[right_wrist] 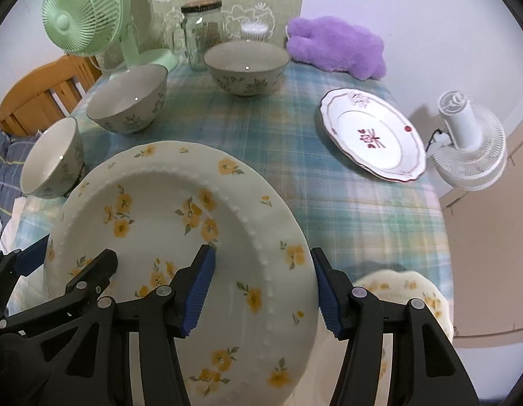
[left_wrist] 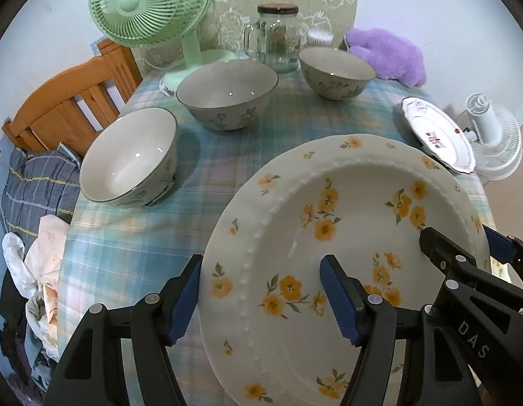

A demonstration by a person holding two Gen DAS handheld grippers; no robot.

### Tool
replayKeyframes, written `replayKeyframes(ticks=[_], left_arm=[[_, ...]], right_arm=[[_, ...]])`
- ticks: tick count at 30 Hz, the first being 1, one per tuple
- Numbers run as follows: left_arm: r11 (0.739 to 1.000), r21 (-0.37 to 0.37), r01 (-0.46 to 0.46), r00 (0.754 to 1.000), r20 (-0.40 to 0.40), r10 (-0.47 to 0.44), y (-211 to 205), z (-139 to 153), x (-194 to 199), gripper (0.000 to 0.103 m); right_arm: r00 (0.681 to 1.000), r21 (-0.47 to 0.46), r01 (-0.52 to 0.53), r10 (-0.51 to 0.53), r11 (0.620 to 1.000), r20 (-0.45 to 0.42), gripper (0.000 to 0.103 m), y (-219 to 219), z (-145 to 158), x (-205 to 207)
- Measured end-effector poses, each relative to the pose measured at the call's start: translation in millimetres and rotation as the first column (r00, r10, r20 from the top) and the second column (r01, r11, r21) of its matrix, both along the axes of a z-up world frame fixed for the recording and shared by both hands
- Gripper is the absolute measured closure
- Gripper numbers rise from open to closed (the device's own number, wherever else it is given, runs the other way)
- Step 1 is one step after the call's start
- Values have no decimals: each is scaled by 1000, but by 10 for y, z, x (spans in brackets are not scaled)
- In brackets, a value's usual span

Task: Organize plates and bowls
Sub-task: 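Lift the deep plate and carry it toward the scalloped plate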

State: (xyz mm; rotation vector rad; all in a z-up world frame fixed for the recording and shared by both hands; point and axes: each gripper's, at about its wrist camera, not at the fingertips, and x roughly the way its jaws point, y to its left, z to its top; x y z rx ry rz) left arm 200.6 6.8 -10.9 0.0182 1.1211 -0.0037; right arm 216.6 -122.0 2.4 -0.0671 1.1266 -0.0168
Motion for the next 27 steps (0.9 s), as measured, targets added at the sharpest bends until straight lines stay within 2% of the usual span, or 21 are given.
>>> replayKeyframes(ticks=[9, 15, 27], left_arm=[[997, -12, 75, 997, 25, -74, -63, 128, -339, 35], [995, -30, 92, 996, 20, -91, -199, 157, -483, 35], [993, -23, 112, 994, 16, -112, -676, 176, -524, 35]], right_arm=[[992, -13, 119, -119, 993, 29, 42, -70, 155, -509], [984, -18, 175, -174, 984, 32, 42, -210, 212, -785], [979, -10, 204, -204, 979, 26, 42, -663, 239, -888]])
